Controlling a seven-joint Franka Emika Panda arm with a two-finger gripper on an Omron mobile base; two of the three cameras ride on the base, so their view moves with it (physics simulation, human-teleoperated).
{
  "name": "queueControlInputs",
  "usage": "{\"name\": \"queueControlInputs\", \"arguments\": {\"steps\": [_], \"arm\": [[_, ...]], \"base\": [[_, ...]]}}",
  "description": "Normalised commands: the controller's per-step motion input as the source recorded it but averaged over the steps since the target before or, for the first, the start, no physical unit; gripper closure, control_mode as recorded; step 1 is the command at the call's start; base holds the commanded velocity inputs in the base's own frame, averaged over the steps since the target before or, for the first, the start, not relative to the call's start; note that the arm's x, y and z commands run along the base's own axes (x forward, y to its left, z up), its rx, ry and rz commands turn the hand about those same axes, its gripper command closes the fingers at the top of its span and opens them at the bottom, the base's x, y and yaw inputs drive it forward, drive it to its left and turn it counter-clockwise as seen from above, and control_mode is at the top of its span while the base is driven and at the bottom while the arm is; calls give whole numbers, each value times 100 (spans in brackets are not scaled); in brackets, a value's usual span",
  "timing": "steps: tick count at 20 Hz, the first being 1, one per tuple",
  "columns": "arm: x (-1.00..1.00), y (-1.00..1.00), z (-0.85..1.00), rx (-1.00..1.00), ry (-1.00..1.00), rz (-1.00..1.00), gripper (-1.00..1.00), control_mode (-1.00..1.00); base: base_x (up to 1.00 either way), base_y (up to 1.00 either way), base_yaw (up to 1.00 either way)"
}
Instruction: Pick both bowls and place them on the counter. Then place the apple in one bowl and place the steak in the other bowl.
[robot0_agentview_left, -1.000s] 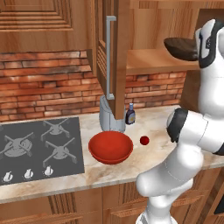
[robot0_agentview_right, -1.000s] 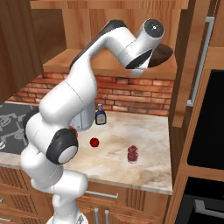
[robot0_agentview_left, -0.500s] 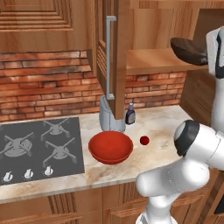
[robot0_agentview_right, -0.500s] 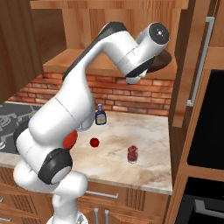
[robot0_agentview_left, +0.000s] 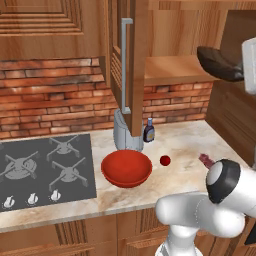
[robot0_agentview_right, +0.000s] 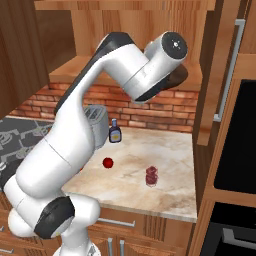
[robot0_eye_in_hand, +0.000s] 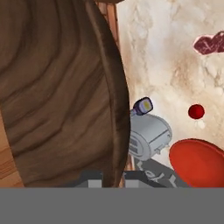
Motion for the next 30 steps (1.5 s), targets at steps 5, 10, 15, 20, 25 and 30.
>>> {"name": "queueControlInputs", "arguments": {"steps": [5, 10, 15, 20, 25, 30], "arm": [[-63, 29, 0, 3, 0, 3, 100, -100], [-66, 23, 0, 4, 0, 0, 100, -100], [-65, 24, 0, 4, 0, 0, 100, -100], [-59, 26, 0, 3, 0, 0, 100, -100], [-63, 19, 0, 2, 0, 3, 100, -100], [-60, 16, 0, 0, 1, 5, 100, -100]], "base": [[0, 0, 0], [0, 0, 0], [0, 0, 0], [0, 0, 0], [0, 0, 0], [0, 0, 0]]}}
